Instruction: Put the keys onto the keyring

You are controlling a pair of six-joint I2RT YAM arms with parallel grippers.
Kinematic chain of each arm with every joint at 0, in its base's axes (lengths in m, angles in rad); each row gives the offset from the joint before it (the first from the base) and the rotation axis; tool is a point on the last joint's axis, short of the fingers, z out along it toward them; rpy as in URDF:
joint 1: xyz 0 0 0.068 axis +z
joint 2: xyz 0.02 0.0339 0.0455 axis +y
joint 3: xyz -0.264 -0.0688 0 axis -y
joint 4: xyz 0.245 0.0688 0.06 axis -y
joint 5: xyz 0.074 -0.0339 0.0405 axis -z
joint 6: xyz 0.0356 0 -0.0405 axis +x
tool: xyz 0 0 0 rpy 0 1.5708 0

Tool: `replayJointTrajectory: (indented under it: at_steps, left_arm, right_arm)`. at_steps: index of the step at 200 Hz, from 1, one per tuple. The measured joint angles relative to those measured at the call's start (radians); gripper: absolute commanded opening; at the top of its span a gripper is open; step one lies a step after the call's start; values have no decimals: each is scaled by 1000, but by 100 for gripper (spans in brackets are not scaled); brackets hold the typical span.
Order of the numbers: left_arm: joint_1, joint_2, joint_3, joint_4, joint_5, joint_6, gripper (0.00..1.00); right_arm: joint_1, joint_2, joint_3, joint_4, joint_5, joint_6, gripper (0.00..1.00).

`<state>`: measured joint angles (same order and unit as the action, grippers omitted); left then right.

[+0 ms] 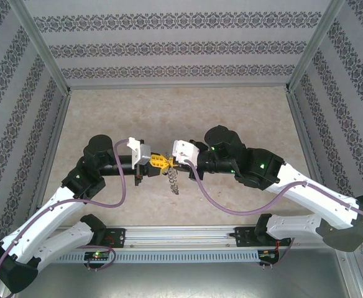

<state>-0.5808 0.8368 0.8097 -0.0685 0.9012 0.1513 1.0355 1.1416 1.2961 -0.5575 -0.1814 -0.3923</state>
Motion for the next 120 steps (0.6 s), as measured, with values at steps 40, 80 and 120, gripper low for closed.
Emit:
replayJointTrajectory:
  at_steps: [40, 80, 120]
  left_arm:
    - [0, 38, 107, -159, -55, 90, 7]
    - [0, 95, 187, -285, -108, 165, 0]
    - [-2, 116, 195, -330, -135, 182, 0]
  right_arm:
    - [-4, 20, 30, -8, 26, -18, 0]
    - [19, 53, 66, -51, 107, -58, 0]
    - [43, 71, 70, -83, 160, -84, 13]
